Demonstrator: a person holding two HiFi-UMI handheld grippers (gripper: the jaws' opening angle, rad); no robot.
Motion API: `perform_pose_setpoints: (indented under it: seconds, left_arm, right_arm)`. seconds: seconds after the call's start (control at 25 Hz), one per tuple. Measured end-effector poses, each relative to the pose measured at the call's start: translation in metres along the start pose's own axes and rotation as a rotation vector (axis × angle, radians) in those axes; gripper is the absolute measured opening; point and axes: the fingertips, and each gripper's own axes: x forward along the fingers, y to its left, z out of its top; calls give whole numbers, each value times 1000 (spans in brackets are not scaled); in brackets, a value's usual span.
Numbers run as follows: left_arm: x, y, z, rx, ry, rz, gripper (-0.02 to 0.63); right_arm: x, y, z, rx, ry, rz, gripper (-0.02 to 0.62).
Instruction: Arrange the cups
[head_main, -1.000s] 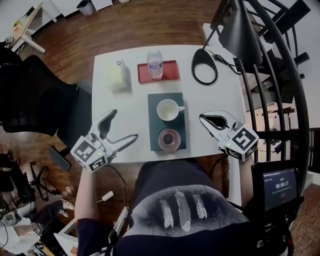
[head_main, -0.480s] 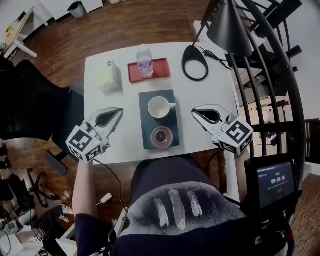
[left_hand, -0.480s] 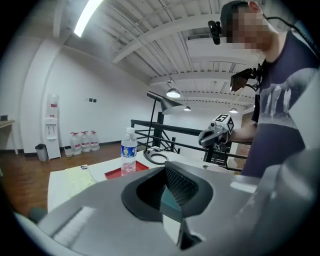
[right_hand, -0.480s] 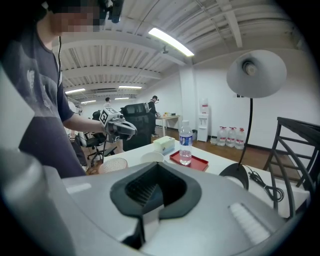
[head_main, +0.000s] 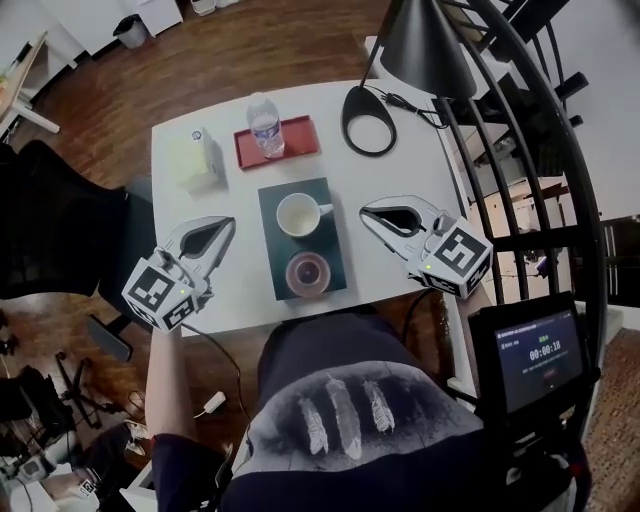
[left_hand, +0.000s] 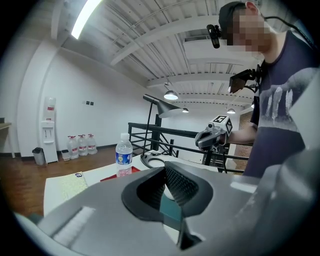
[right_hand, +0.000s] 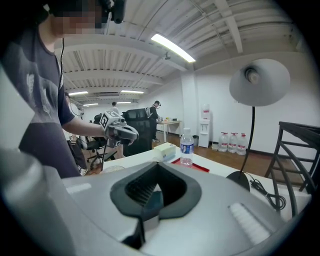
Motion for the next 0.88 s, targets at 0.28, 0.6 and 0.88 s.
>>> perform_pose_setpoints:
  seconds: [0.28,0.6,0.88]
  left_arm:
    - [4,-5,2,11,-3,-19,14]
    - [3,-4,5,17,-3,-19,14]
    - [5,-3,4,22,1,-18,14]
  right_arm:
    - [-6,-9,6,-11,-46,-39,3]
    - [-2,-20,7,10,-61,-35,3]
    - [11,-24,9,0,-62,-17,3]
